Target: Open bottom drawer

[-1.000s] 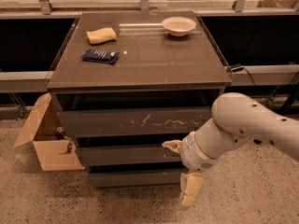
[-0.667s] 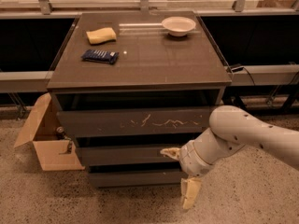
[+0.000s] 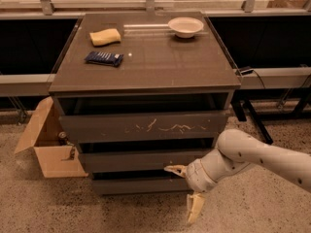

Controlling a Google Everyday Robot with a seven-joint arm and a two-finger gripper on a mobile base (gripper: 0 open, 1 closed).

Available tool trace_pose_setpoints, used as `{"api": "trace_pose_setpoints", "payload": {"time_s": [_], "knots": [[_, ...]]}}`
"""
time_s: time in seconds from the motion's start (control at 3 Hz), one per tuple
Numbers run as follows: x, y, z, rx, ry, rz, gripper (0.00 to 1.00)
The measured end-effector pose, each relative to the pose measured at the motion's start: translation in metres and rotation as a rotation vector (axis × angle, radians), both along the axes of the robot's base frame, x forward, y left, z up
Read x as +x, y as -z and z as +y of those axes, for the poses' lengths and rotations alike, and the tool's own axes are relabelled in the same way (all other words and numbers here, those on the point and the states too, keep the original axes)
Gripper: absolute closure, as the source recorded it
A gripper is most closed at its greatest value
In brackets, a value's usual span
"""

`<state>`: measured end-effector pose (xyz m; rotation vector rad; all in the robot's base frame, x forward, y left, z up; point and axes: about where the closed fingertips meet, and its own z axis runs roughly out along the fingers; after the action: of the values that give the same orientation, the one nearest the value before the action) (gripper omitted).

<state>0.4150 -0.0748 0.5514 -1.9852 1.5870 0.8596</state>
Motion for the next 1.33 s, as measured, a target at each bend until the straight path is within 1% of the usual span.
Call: {"api": "trace_pose_setpoints", "payload": {"time_s": [0.33, 0.67, 1.0, 1.33], "knots": [[0.0, 0.0, 0.0, 0.0, 0.0, 0.001, 0.0], [0.001, 0.016, 0.004, -0.047, -0.027, 0.004, 0.0], [0.017, 0.054, -0.005, -0.112, -0.038, -0.007, 0.0], [0.037, 0.094, -0.029, -0.135, -0.026, -0.038, 0.0]]}}
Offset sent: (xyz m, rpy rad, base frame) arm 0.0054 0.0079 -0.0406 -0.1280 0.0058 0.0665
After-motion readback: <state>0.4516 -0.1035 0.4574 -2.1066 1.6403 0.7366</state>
